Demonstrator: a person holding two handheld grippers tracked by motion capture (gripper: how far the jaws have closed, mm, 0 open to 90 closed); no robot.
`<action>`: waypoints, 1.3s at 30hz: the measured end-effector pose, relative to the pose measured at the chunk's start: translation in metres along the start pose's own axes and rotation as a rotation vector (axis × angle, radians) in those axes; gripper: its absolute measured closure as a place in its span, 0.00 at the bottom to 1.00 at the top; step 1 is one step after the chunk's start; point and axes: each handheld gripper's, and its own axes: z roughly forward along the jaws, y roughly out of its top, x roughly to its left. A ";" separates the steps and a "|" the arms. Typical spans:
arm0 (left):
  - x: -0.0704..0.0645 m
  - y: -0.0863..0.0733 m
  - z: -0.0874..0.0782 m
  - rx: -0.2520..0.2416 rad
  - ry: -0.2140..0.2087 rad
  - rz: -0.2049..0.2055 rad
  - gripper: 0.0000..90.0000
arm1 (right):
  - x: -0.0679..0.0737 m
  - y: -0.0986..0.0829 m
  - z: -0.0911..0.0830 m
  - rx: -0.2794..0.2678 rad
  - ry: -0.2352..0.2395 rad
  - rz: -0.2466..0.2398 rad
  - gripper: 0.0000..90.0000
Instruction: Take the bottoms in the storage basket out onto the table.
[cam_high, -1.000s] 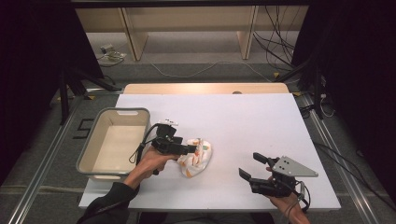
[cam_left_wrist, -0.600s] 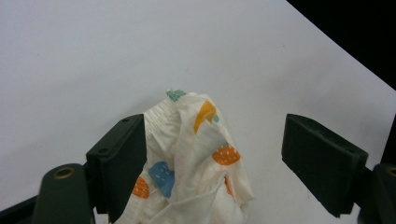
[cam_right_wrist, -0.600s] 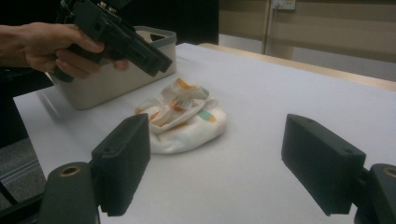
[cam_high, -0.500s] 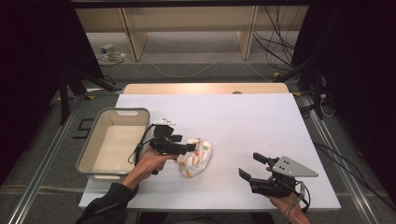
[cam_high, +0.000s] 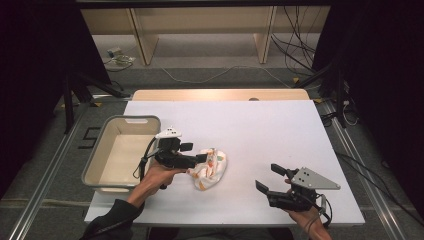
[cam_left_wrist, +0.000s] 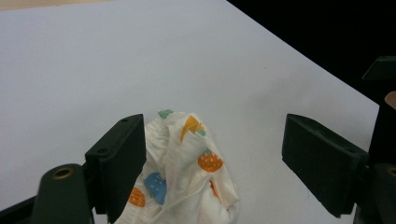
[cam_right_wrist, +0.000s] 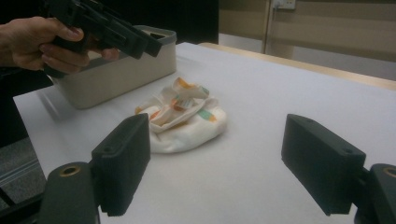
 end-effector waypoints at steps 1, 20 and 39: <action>0.000 0.000 -0.002 -0.009 0.000 0.005 0.24 | 0.000 0.000 0.000 -0.002 0.000 0.002 0.27; -0.003 -0.005 -0.022 -0.129 -0.026 0.028 0.23 | -0.001 0.000 0.000 0.000 0.006 0.016 0.27; -0.014 -0.015 -0.039 -0.219 -0.027 0.117 0.18 | -0.002 -0.001 0.001 0.001 0.015 0.021 0.27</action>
